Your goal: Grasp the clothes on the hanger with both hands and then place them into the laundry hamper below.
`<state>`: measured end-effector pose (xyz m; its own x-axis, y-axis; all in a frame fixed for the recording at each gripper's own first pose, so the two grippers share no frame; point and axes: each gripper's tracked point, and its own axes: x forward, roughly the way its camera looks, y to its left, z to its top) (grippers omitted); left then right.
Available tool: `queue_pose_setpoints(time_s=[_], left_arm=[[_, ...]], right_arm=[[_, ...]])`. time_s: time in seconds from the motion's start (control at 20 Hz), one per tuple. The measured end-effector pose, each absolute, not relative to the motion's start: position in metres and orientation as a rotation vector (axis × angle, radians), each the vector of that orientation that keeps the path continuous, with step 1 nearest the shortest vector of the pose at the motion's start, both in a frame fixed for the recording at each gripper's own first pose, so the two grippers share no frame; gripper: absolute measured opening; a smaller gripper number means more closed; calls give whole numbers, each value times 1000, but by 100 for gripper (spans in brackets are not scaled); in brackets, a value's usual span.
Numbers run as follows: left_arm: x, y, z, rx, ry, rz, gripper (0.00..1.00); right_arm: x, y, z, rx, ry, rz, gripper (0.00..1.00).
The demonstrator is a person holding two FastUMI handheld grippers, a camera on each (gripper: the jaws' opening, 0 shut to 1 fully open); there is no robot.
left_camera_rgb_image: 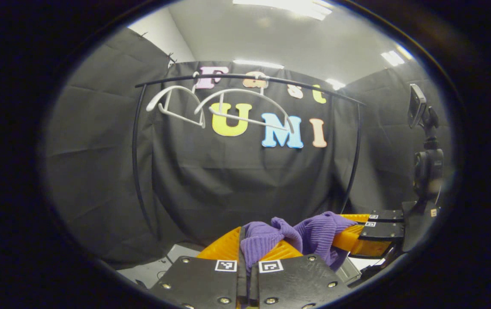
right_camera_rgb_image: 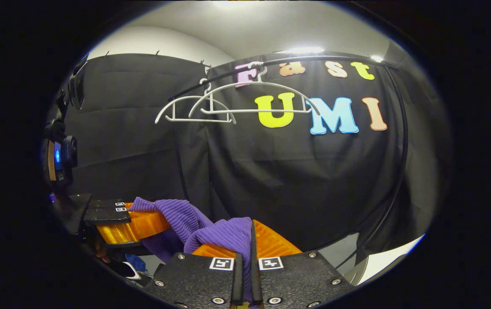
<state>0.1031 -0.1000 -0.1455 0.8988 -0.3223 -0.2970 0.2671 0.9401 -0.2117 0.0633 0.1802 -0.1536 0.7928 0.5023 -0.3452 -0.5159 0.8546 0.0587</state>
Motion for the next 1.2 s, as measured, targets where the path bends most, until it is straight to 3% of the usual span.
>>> queue_pose_setpoints(time_s=[0.25, 0.3, 0.45, 0.75, 0.8, 0.95, 1.0, 1.05, 1.1, 1.15, 1.2], left_arm=[[110, -113, -205, -158, 448, -294, 4], [110, -115, -217, -155, 474, -292, 7], [99, -119, -254, -142, 545, -285, 3], [78, -125, -313, -82, 702, -285, 4], [75, -128, -319, -71, 729, -289, 7], [61, -128, -340, -63, 799, -300, 4], [54, -129, -345, -68, 827, -308, 10], [49, -127, -351, -61, 850, -301, 7], [46, -122, -355, -62, 860, -294, 11], [44, -119, -356, -70, 861, -284, 16], [43, -116, -355, -83, 854, -278, 35]], right_arm=[[60, 171, -209, -80, 469, 515, 9], [60, 168, -221, -84, 499, 507, 9], [63, 162, -255, -115, 577, 481, 7], [40, 147, -312, -200, 722, 455, 16], [38, 144, -320, -212, 746, 452, 16], [23, 137, -338, -227, 810, 449, 18], [19, 137, -342, -235, 830, 453, 20], [11, 134, -348, -249, 850, 456, 26], [6, 132, -352, -263, 864, 456, 30], [0, 130, -354, -270, 874, 458, 40], [-6, 127, -356, -276, 891, 458, 48]])
